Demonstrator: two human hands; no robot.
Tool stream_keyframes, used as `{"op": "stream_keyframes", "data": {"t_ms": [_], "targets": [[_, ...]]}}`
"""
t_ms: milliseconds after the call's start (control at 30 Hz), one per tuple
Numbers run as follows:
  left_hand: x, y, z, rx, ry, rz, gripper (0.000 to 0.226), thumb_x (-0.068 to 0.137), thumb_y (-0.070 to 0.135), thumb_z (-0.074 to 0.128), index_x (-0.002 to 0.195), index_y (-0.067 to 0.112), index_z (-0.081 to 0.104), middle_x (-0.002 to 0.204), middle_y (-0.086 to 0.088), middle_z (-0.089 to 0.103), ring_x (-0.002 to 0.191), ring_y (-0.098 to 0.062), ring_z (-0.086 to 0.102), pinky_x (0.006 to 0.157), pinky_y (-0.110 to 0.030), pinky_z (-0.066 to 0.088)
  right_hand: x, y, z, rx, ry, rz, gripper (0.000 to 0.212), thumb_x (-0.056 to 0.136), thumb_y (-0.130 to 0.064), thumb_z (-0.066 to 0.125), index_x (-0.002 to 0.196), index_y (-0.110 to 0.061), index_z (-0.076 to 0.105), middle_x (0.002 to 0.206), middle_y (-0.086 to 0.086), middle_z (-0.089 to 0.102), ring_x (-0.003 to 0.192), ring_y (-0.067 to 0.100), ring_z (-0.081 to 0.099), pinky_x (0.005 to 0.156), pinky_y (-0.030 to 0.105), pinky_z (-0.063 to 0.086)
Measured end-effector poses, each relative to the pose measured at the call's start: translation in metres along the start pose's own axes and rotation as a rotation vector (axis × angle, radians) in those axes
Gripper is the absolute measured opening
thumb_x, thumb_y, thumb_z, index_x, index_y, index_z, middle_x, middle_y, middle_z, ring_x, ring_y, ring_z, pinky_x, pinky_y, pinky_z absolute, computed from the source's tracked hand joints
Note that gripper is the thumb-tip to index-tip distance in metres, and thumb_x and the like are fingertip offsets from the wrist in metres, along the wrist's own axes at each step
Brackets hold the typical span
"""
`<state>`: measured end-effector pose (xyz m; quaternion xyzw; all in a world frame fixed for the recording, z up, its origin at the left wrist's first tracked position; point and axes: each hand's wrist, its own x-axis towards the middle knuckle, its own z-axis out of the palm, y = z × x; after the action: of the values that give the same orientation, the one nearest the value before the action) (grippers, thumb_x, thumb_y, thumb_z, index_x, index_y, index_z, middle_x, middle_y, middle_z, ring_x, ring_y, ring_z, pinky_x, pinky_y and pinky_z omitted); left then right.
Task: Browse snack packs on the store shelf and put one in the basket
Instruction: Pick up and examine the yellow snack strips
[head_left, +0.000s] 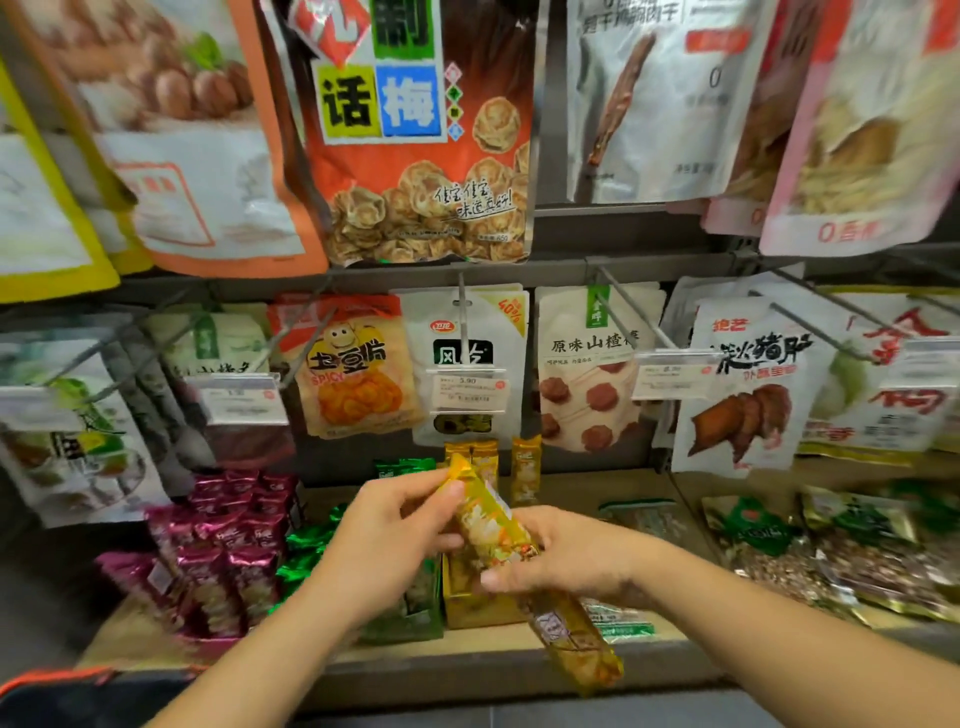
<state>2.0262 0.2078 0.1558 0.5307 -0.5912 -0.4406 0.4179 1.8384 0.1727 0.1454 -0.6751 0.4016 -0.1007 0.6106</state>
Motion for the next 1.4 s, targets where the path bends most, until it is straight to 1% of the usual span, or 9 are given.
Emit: {"op": "stream_keyframes", "data": {"t_ms": [167,300,400,633,733,833,967,1200,1400], "targets": [[-0.018,0.017,-0.017,-0.076,-0.012,-0.066,0.024,0.094,0.015,0.057,0.087,0.021,0.080,0.091,-0.003,0.076,0.088,-0.013,0.072,0.068,-0.019,0.056,-0.030,-0.016,0.017,0.070,-0.012,0.018,0.015,0.089,-0.017,0.070,0.098,-0.016,0.059,0.077,-0.003,0.065,0.072,0.013,0.063,0.077,0.032,0.053],[-0.023,0.022,-0.035,-0.010,0.066,-0.007,0.005,0.074,0.018,0.077,0.075,0.022,0.080,0.070,-0.009,0.074,0.057,-0.011,0.065,0.055,-0.017,0.052,-0.040,-0.020,0.027,0.104,-0.012,0.000,0.018,0.087,-0.017,0.071,0.099,-0.016,0.057,0.079,-0.003,0.062,0.076,0.017,0.061,0.083,0.037,0.053],[-0.026,0.017,-0.046,-0.061,0.079,0.017,0.025,0.054,0.036,0.079,0.071,0.017,0.080,0.061,-0.008,0.070,0.050,-0.006,0.054,0.048,-0.015,0.043,-0.039,-0.022,0.032,0.078,-0.032,-0.030,0.021,0.087,-0.019,0.072,0.102,-0.016,0.058,0.081,-0.005,0.064,0.076,0.013,0.062,0.082,0.034,0.054],[-0.025,0.010,-0.060,-0.293,0.084,-0.028,0.012,0.061,0.023,0.071,0.063,0.013,0.077,0.056,-0.001,0.063,0.048,-0.004,0.051,0.047,-0.011,0.041,-0.025,-0.026,0.028,-0.128,-0.009,-0.116,0.028,0.085,-0.027,0.073,0.107,-0.017,0.059,0.090,0.002,0.062,0.082,0.017,0.060,0.089,0.048,0.053],[-0.021,0.006,-0.061,-0.141,0.184,0.026,0.005,0.070,0.018,0.073,0.068,0.018,0.078,0.061,-0.002,0.067,0.055,-0.005,0.057,0.052,-0.012,0.045,-0.017,-0.025,0.031,-0.255,0.099,-0.129,0.020,0.086,-0.032,0.071,0.100,-0.030,0.057,0.083,-0.001,0.061,0.069,0.012,0.060,0.068,0.041,0.059],[-0.019,0.006,-0.060,-0.215,0.114,-0.013,0.023,0.065,0.035,0.079,0.083,0.023,0.079,0.073,0.000,0.072,0.071,-0.007,0.065,0.064,-0.018,0.054,-0.009,-0.024,0.034,-0.469,0.278,-0.198,0.020,0.087,-0.031,0.068,0.100,-0.030,0.053,0.084,-0.010,0.060,0.068,-0.003,0.058,0.062,0.022,0.050],[-0.017,0.008,-0.044,-0.099,0.171,-0.024,0.033,0.060,0.056,0.074,0.083,0.033,0.077,0.072,0.009,0.071,0.069,0.002,0.064,0.058,-0.017,0.052,-0.003,-0.019,0.039,-0.674,0.375,-0.224,0.027,0.087,-0.034,0.065,0.101,-0.036,0.042,0.097,-0.007,0.063,0.082,0.013,0.060,0.066,0.030,0.049],[-0.017,0.017,-0.049,-0.430,0.256,-0.035,0.022,0.060,0.029,0.077,0.071,0.011,0.079,0.078,-0.008,0.075,0.076,-0.012,0.071,0.067,-0.018,0.054,-0.005,-0.033,0.030,-0.342,0.158,-0.176,0.052,0.079,-0.065,0.055,0.109,-0.022,0.054,0.089,-0.002,0.060,0.074,0.011,0.062,0.074,0.038,0.055],[-0.011,0.006,-0.045,-0.491,0.333,-0.076,0.011,0.082,0.024,0.071,0.079,0.019,0.079,0.081,0.000,0.074,0.080,-0.007,0.069,0.070,-0.020,0.054,-0.002,-0.034,0.039,-0.049,0.126,-0.112,0.047,0.085,-0.062,0.042,0.103,-0.021,0.058,0.074,0.001,0.060,0.055,0.006,0.061,0.056,0.025,0.052]]}}
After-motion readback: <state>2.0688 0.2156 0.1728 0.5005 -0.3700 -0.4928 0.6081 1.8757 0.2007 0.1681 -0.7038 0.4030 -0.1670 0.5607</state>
